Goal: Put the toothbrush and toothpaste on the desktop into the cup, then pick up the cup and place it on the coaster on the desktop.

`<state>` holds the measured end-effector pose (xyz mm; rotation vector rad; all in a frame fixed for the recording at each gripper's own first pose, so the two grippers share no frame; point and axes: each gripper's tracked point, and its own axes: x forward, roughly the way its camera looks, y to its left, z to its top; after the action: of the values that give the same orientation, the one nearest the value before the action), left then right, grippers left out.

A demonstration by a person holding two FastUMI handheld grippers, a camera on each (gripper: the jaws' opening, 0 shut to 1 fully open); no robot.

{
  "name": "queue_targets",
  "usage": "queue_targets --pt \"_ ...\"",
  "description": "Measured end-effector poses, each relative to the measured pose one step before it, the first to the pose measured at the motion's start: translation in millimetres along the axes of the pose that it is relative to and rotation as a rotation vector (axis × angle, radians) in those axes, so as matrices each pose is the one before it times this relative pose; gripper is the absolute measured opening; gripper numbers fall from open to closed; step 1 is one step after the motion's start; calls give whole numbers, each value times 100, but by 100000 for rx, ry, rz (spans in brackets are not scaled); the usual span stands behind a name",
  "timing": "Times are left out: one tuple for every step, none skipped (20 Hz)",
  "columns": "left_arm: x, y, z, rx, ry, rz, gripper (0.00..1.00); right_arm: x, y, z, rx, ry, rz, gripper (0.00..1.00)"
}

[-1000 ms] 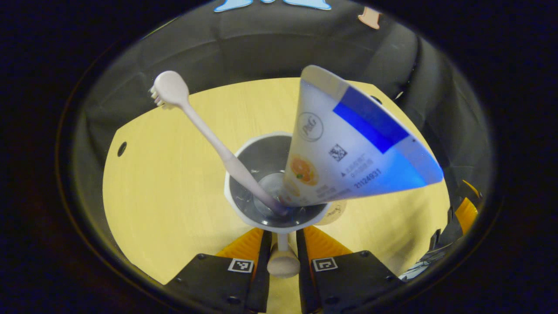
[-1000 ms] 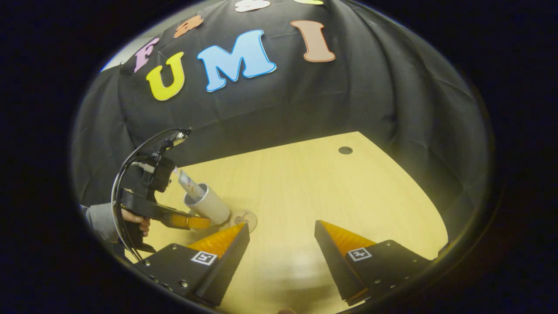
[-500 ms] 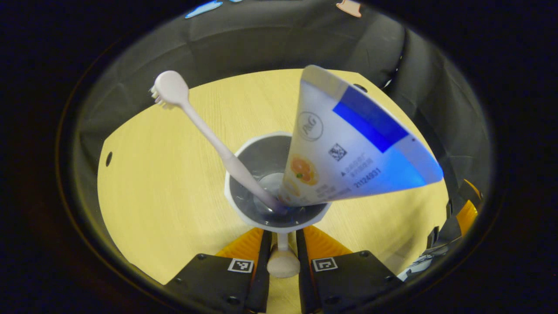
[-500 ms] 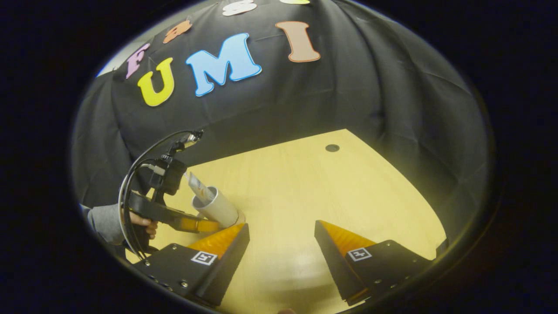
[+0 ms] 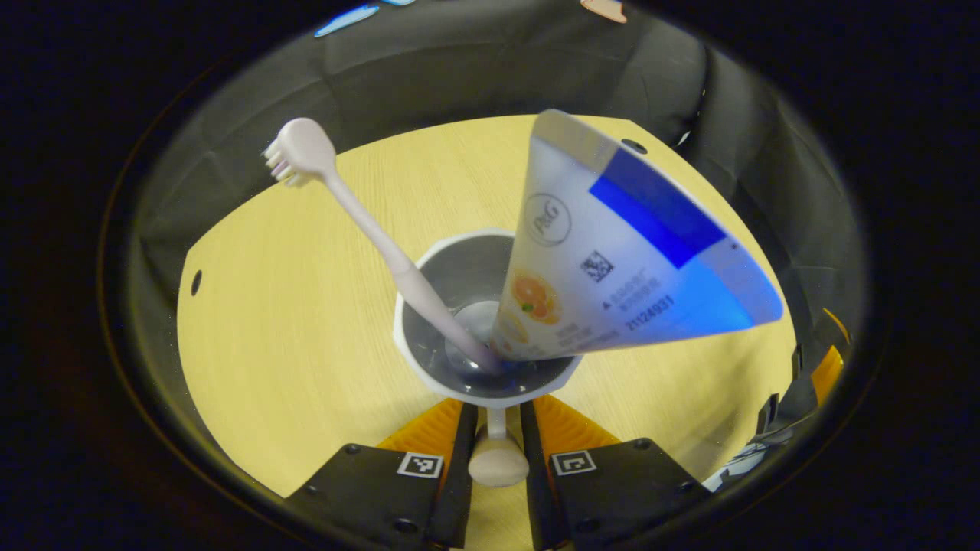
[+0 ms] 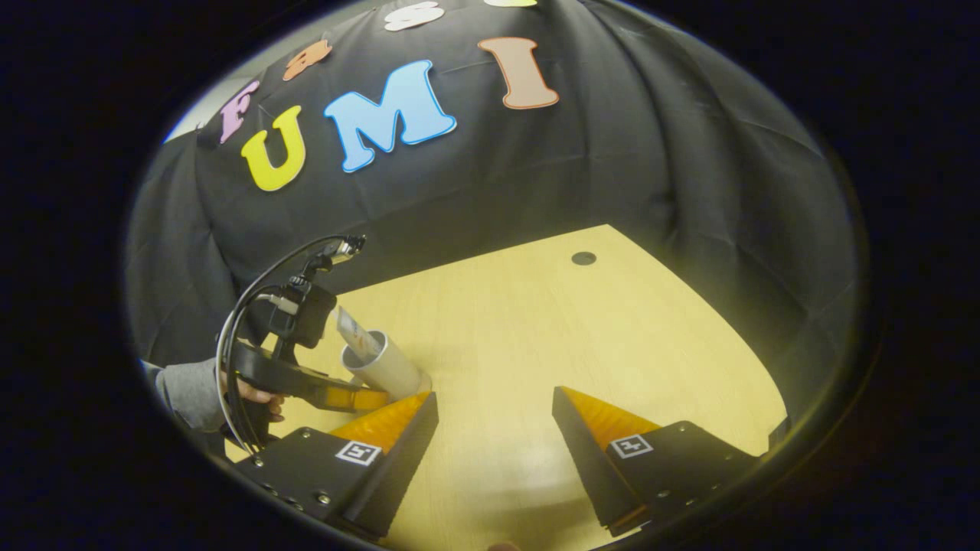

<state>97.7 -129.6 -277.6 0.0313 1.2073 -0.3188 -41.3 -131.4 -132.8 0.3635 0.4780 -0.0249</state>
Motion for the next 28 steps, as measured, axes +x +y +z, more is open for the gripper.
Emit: queue_targets --pt "121 -390 102 -887 -790 -1258 41 73 306 102 -219 4 831 92" --pt "-225 -364 -63 -849 -954 -1457 49 7 247 181 -407 -69 946 92" --pt "-39 -370 85 -613 -1476 -490 57 46 169 205 -914 -169 933 92" --pt "-255 -440 -8 -995 -2079 -180 66 122 159 306 -1299 -339 752 93" --pt "-267 -326 175 -771 -2441 476 75 294 8 231 -1480 -597 701 93" --pt "-235 -52 110 -498 -2923 442 85 127 91 326 -1285 -679 792 93" --pt "-558 -89 230 -8 -3255 1624 95 -424 457 174 -953 -993 1045 92" --pt "-590 27 111 192 -3298 1329 93 -358 437 301 -680 -924 1330 93" --pt "-811 -58 195 -130 -3497 1512 99 -574 11 98 -629 -864 1542 93" --pt "-916 -79 181 -641 -3675 1240 99 -195 101 244 -466 -822 1181 93" --pt "-951 50 327 -1306 -4077 804 99 -71 106 261 -593 -1151 1469 93" --pt "-1083 -287 322 -1861 -4021 376 99 -122 110 259 -585 -1046 873 92" --pt "-1027 -114 470 -1993 -4333 94 99 2 0 306 -645 -964 611 93" --pt "-1119 -21 720 -1523 -4906 437 99 -99 195 425 -395 -1064 746 93" --pt "-1202 405 588 -905 -5162 927 99 -156 224 411 -139 -1381 686 92" --pt "-1137 88 833 -504 -5447 781 99 -257 197 568 -202 -1574 485 92" --pt "-1169 116 771 -416 -5094 494 99 -122 83 353 -354 -1543 89 93" --pt "-1134 -91 781 -260 -5005 343 99 -213 123 558 -638 -1693 -237 92" --pt "-1130 -97 969 72 -5137 250 93 -162 169 347 -372 -1611 -360 93" --pt "-1201 63 1079 637 -4601 508 93 -263 261 692 -166 -2160 -468 93" --pt "-1590 -16 1236 1550 -4986 656 93 -264 281 386 2 -1924 -286 88" --pt "-765 357 1168 1509 -4131 154 93 -113 276 530 -68 -1911 -623 93" --pt "-836 -38 806 1271 -3268 -262 93 -172 133 290 -455 -1315 -1113 88" --pt "-768 -65 676 1380 -3074 -236 93 -302 208 306 -933 -1057 -910 92" --pt "-574 77 896 1481 -3739 -34 93 -368 391 330 -1484 -1573 -417 92" --pt "-597 132 786 1349 -3423 357 93 -339 305 526 -2308 -1906 -669 93" --pt "-439 138 445 1062 -2512 295 95 -362 181 471 -2709 -2290 -868 92" --pt "-502 323 512 341 -2184 199 97 -415 349 515 -2669 -2171 -487 93"
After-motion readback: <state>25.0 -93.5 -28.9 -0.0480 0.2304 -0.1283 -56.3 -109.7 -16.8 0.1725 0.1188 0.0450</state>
